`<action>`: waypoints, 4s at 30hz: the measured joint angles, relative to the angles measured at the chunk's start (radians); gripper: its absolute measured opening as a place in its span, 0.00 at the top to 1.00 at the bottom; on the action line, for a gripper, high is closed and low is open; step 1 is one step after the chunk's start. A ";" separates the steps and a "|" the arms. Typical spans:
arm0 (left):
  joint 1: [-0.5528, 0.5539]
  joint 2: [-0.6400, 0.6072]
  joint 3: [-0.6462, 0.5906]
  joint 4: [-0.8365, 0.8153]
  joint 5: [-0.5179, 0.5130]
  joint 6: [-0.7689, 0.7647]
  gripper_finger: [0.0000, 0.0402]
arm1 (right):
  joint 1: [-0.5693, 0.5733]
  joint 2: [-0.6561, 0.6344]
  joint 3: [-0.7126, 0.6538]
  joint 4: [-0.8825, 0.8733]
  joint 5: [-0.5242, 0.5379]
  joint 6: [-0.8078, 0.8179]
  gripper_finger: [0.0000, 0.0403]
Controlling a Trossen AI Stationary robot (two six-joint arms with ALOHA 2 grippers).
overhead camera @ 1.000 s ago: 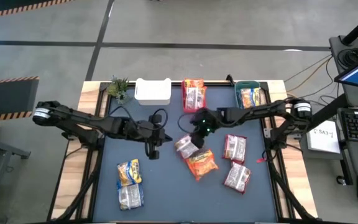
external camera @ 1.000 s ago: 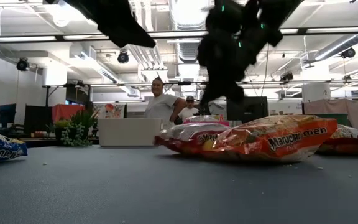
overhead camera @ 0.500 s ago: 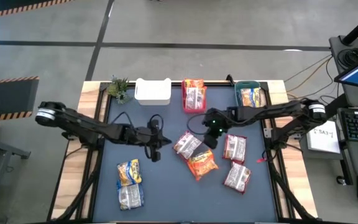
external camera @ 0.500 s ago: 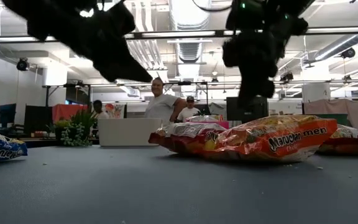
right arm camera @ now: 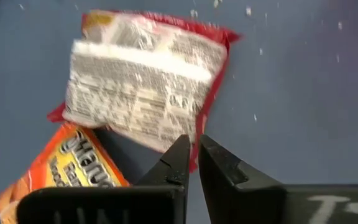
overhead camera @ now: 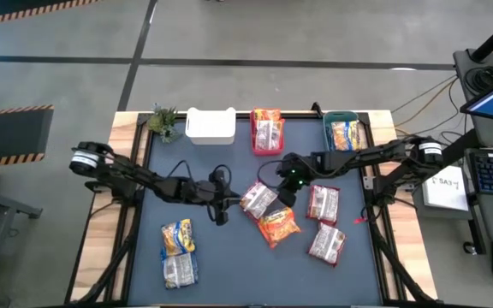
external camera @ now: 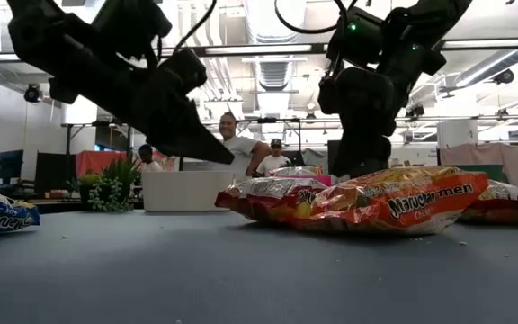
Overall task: Sort Maruchan noodles
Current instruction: Put the top left red noodle pack into the white bin
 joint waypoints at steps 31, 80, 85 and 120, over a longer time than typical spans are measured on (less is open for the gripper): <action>0.006 0.048 -0.029 0.053 0.046 -0.068 0.65 | -0.001 0.000 -0.004 0.038 0.078 -0.041 0.75; 0.012 0.158 -0.039 0.145 0.037 -0.128 0.69 | -0.001 -0.001 -0.004 0.091 0.082 -0.045 0.74; 0.012 0.158 -0.040 0.082 -0.018 -0.126 0.69 | -0.001 -0.001 -0.004 0.091 0.082 -0.045 0.75; 0.005 0.079 -0.040 0.114 -0.173 -0.036 1.00 | 0.003 -0.025 0.058 0.144 0.095 -0.114 0.85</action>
